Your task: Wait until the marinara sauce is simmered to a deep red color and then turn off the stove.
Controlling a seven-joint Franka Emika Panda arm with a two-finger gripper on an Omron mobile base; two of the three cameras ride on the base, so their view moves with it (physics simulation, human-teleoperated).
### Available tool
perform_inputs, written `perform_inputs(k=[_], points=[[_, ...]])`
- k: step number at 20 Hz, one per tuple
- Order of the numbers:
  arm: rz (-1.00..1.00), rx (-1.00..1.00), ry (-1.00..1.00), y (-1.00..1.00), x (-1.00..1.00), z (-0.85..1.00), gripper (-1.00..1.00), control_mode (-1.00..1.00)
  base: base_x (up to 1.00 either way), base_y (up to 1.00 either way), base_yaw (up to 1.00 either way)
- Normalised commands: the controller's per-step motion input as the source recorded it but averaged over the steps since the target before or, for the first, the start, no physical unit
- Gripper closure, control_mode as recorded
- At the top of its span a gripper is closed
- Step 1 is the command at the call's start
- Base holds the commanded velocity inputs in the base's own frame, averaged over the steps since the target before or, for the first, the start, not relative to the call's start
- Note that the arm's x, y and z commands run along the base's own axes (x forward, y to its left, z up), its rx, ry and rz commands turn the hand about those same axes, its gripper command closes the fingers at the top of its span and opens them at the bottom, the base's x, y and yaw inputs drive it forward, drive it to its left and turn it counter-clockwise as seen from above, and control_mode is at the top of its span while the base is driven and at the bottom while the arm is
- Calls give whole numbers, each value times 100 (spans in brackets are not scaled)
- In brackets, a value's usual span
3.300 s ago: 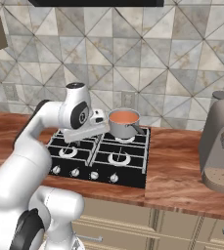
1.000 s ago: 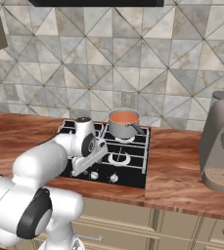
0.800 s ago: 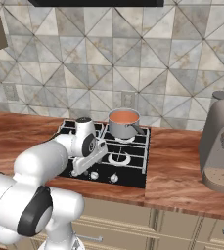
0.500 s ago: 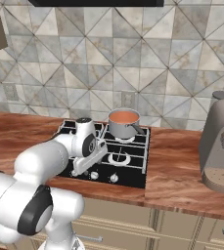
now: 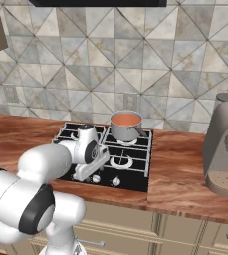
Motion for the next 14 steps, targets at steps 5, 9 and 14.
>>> perform_inputs(k=[5,9,14], points=[[0,0,0,0,0,-11,-100,-100,0,0,0],[0,0,0,0,0,-10,-100,-100,0,0,0],[0,0,0,0,1,-7,-100,-100,0,0,0]])
